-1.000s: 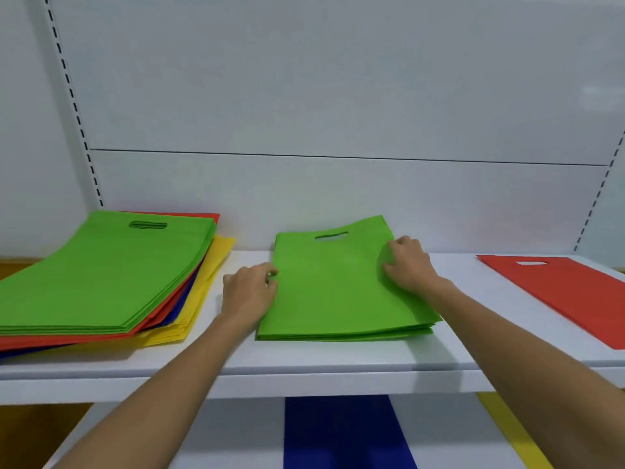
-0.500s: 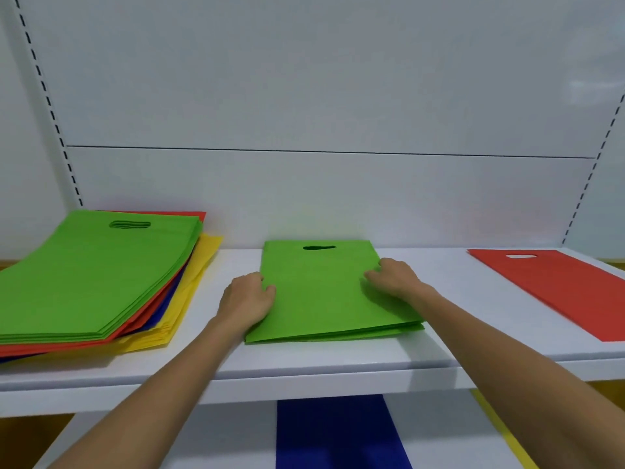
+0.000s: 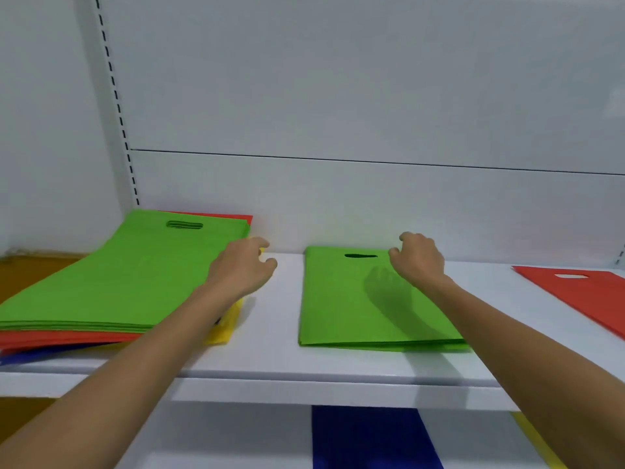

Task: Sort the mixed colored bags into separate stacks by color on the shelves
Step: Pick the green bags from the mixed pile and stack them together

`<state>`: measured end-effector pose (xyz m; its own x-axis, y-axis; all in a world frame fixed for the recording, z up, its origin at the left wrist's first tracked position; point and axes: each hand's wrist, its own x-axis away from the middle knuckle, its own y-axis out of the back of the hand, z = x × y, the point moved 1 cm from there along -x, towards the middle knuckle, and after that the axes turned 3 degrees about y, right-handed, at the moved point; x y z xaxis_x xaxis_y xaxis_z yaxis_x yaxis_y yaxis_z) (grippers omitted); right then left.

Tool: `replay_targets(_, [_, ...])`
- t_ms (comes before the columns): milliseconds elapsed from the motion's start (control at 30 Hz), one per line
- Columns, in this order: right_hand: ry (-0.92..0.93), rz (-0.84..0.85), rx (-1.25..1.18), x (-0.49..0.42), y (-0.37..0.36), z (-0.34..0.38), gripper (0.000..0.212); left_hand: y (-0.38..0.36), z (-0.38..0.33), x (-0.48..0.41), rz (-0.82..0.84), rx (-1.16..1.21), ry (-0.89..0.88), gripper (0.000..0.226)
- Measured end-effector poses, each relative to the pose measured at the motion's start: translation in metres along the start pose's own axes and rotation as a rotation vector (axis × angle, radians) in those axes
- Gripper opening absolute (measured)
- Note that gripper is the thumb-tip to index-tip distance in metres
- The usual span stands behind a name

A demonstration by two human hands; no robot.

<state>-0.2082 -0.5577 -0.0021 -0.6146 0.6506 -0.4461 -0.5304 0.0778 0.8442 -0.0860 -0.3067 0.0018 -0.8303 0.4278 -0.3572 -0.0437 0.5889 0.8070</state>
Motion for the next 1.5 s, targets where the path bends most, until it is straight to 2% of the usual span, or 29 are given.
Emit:
replay_targets(133, [0.056, -0.030, -0.090, -0.009, -0.001, 0.063, 0.037, 0.047, 0.045, -0.012, -0.025, -0.049, -0.013, 0.041])
replay_targets(433, [0.187, 0.026, -0.177, 0.000, -0.028, 0.206, 0.035, 0.116, 0.187, -0.033, -0.027, -0.141, 0.118, 0.039])
replay_targets(600, [0.169, 0.164, -0.140, 0.016, -0.044, 0.258, 0.035, 0.128, 0.240, -0.032, -0.025, -0.148, 0.169, 0.036])
replay_targets(733, [0.122, 0.342, -0.043, 0.031, -0.060, 0.283, 0.017, 0.125, 0.263, -0.030, 0.004, -0.158, 0.175, 0.032])
replay_targets(867, [0.099, 0.445, -0.004, 0.045, -0.075, 0.300, 0.029, 0.114, 0.267, -0.027, -0.025, -0.164, 0.177, 0.036])
replay_targets(967, [0.039, 0.378, 0.022, 0.056, -0.079, 0.300, 0.033, 0.106, 0.264, -0.027, -0.097, -0.174, 0.158, 0.037])
replay_targets(1133, [-0.086, 0.106, -0.109, 0.076, -0.095, 0.295, 0.029, 0.093, 0.270, -0.031, -0.113, -0.082, 0.222, 0.035])
replay_targets(1267, [-0.055, -0.018, -0.176, 0.079, -0.102, 0.292, 0.021, 0.085, 0.276, -0.031, -0.208, 0.056, 0.206, 0.030])
replay_targets(1500, [0.009, -0.127, -0.115, 0.081, -0.104, 0.290, 0.019, 0.084, 0.273, -0.025, -0.307, 0.173, 0.128, 0.031])
